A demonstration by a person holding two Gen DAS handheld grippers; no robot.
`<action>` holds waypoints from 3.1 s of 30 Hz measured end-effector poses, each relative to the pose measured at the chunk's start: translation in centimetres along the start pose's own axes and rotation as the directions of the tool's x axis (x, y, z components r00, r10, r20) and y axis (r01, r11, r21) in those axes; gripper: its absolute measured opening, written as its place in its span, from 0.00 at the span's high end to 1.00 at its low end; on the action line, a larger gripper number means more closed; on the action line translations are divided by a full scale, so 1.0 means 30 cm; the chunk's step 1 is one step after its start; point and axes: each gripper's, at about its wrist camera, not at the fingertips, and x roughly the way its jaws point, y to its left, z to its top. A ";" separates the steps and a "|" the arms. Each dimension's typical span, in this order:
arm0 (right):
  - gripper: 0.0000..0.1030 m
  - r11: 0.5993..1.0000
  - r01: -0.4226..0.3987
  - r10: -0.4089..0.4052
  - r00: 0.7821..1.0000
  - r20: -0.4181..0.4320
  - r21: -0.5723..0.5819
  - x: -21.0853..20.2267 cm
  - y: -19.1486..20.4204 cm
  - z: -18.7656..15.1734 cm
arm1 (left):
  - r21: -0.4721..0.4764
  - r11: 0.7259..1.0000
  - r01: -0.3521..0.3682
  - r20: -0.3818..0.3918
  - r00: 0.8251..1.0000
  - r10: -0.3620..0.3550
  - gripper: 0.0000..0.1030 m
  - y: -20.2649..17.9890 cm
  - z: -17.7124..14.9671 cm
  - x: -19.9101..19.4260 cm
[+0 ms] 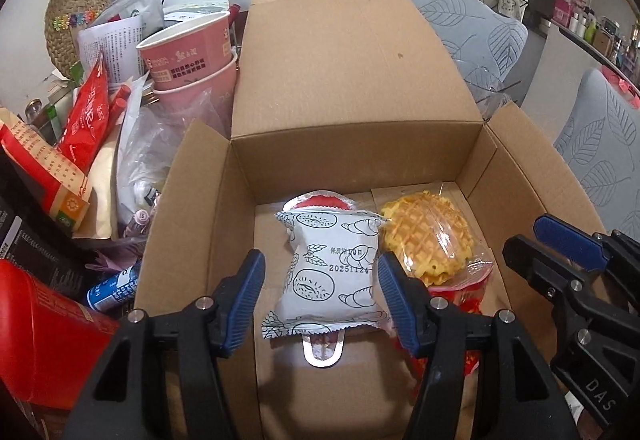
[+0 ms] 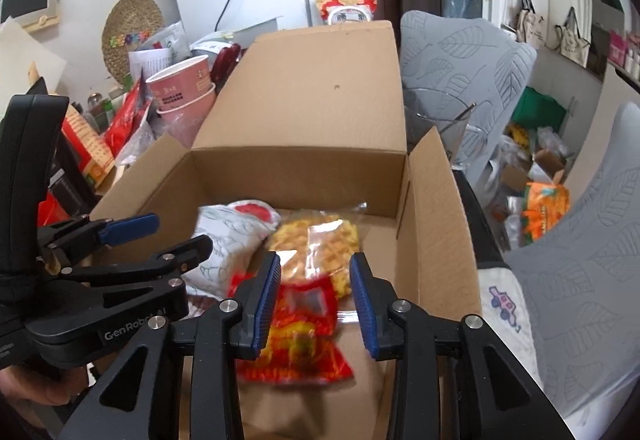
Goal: Organize snacks
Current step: 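Lower both bags into the box and open both tools to release them, then lift both tools out of the box and back toward the table snacks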
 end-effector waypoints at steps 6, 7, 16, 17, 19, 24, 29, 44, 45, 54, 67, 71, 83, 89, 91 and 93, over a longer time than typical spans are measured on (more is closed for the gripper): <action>0.65 1.000 0.006 -0.006 1.000 0.015 -0.002 -0.041 0.011 0.012 | -0.010 1.000 -0.015 0.042 0.999 0.016 0.43 0.001 0.009 -0.071; 0.65 1.000 0.007 -0.007 1.000 0.022 -0.004 -0.052 0.014 0.016 | -0.009 1.000 -0.020 0.049 0.999 0.021 0.43 0.004 0.010 -0.085; 0.65 1.000 0.018 -0.016 0.995 0.102 -0.017 -0.219 0.040 0.054 | -0.006 1.000 -0.021 0.139 0.990 0.022 0.43 -0.007 0.027 -0.273; 0.65 1.000 0.019 -0.017 0.994 0.112 -0.018 -0.241 0.043 0.059 | -0.007 1.000 -0.019 0.149 0.989 0.020 0.43 -0.008 0.030 -0.296; 0.65 1.000 0.020 -0.017 0.991 0.132 -0.020 -0.284 0.050 0.066 | -0.007 1.000 -0.018 0.169 0.985 0.019 0.43 -0.012 0.033 -0.336; 0.65 0.999 0.021 -0.016 0.983 0.181 -0.026 -0.390 0.068 0.073 | 0.001 1.000 -0.019 0.222 0.975 0.018 0.43 -0.019 0.028 -0.452; 0.61 0.999 0.029 -0.019 0.972 0.236 -0.037 -0.505 0.091 0.070 | 0.003 1.000 -0.010 0.271 0.963 0.009 0.43 -0.024 0.008 -0.567; 0.35 0.997 0.054 -0.033 0.936 0.350 -0.051 -0.769 0.148 -0.031 | 0.041 0.999 0.007 0.354 0.935 -0.021 0.43 -0.050 -0.106 -0.805; 0.34 0.997 0.055 -0.034 0.934 0.355 -0.050 -0.784 0.149 -0.041 | 0.046 0.999 0.009 0.356 0.934 -0.025 0.43 -0.052 -0.116 -0.815; 0.29 0.998 0.060 -0.044 0.931 0.363 -0.034 -0.876 0.158 -0.140 | 0.073 0.997 0.032 0.370 0.927 -0.057 0.43 -0.085 -0.231 -0.906; 0.17 0.998 0.056 -0.048 0.938 0.344 -0.014 -0.946 0.157 -0.303 | 0.091 0.994 0.062 0.357 0.930 -0.091 0.33 -0.110 -0.394 -0.963; 0.17 0.999 0.047 -0.043 0.943 0.331 -0.004 -0.950 0.151 -0.354 | 0.094 0.993 0.073 0.377 0.920 -0.103 0.16 -0.105 -0.442 -0.976; 0.17 0.999 0.032 -0.042 0.967 0.252 0.044 -0.879 0.131 -0.499 | 0.111 0.989 0.098 0.290 0.949 -0.127 0.16 -0.107 -0.551 -0.891; 0.17 0.999 0.009 -0.018 0.975 0.222 0.042 -0.823 0.128 -0.552 | 0.098 0.988 0.117 0.252 0.958 -0.139 0.16 -0.102 -0.588 -0.841; 0.17 0.999 -0.006 -0.004 0.979 0.202 0.051 -0.796 0.124 -0.567 | 0.090 0.988 0.125 0.233 0.962 -0.143 0.16 -0.097 -0.601 -0.814; 0.17 0.998 -0.015 0.004 0.982 0.188 0.057 -0.775 0.124 -0.578 | 0.084 0.990 0.115 0.219 0.967 -0.131 0.16 -0.094 -0.612 -0.791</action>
